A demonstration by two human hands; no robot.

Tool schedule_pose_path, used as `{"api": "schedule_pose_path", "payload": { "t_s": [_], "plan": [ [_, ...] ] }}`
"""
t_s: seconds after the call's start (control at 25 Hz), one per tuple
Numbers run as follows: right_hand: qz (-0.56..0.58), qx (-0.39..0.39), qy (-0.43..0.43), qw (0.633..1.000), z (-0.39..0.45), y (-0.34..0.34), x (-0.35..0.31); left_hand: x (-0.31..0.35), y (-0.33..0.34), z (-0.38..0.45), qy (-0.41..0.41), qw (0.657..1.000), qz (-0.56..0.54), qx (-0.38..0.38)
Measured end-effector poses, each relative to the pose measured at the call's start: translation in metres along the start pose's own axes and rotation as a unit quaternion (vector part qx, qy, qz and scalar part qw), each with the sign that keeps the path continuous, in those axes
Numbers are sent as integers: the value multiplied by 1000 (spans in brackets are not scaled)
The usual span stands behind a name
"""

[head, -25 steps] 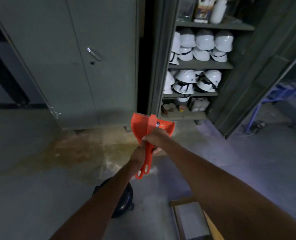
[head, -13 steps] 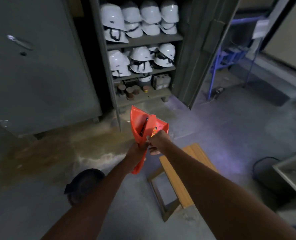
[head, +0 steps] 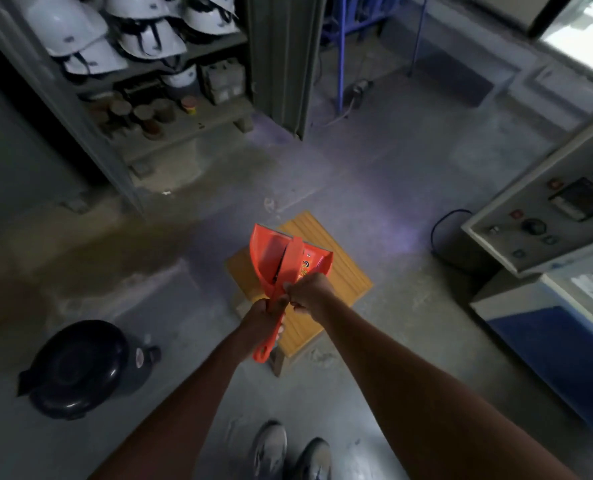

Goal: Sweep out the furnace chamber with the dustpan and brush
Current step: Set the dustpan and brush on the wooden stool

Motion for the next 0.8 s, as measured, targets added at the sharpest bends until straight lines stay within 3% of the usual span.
{"api": "schedule_pose_path", "payload": {
  "t_s": [0.16,0.36,0.8],
  "plan": [
    [50,83,-2,995,29,-25,34,-23,35,28,-48,998,-15,-31],
    [13,111,-24,993,53,-34,47,-33,55,47,-58,996,26,-62],
    [-110,98,-27,989,53,-47,32,-3,46,43,-57,986,148,-52]
  ]
}}
Point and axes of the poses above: each hand's wrist, its own z-axis towards the middle knuckle, its own y-axis out of the palm, x = y × z, the point moved 7 cm from there along z, towards the middle knuckle
